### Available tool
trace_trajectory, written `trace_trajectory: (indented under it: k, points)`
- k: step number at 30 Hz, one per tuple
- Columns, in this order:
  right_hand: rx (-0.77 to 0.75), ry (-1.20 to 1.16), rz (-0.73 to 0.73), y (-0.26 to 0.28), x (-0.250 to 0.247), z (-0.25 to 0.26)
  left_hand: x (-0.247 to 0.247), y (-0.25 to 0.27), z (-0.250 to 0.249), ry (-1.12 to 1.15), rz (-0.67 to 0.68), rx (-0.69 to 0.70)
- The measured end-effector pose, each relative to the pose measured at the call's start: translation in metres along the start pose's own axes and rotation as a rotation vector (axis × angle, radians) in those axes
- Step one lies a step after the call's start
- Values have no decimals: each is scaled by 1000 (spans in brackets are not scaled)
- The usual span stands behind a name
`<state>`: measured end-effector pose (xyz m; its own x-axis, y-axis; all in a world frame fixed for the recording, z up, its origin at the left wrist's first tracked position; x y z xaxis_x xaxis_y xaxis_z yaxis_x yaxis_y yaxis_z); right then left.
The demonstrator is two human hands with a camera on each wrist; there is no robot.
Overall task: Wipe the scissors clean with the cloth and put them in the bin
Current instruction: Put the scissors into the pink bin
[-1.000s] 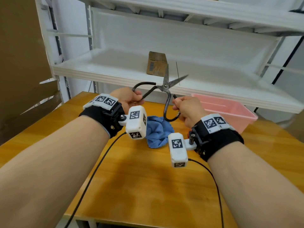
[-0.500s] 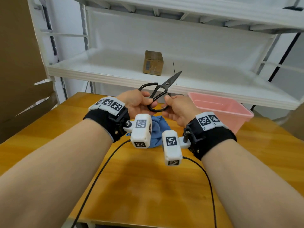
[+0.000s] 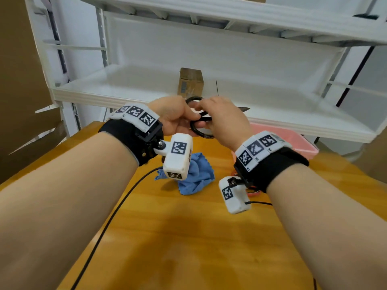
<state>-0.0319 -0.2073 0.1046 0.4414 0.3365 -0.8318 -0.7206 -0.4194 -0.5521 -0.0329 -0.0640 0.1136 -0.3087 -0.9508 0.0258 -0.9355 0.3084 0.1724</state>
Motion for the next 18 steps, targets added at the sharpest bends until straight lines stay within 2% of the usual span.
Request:
trace_trajectory:
  k: [4, 10, 15, 18]
  points:
    - [-32, 76, -9, -6, -18, -19, 21, -9, -25, -87, 38, 97]
    - [80, 56, 37, -10, -40, -56, 50, -40, -40, 3, 43, 111]
    - [234, 42, 40, -9, -41, -99, 66, -75, -30, -57, 35, 112]
    - [332, 42, 139, -5, -24, -122, 69, -95, -17, -283, 7, 133]
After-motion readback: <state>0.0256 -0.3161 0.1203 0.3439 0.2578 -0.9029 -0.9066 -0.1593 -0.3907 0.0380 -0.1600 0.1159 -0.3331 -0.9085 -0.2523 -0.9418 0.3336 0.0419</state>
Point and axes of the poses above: each hand's wrist, its own y-axis away from the middle knuckle, its own x-axis out of the palm, z = x × y, the point moved 2 cm from there along -y, towards the middle knuckle, and after that the axes turned 6 degrees about -y, right-handed, at the moved point
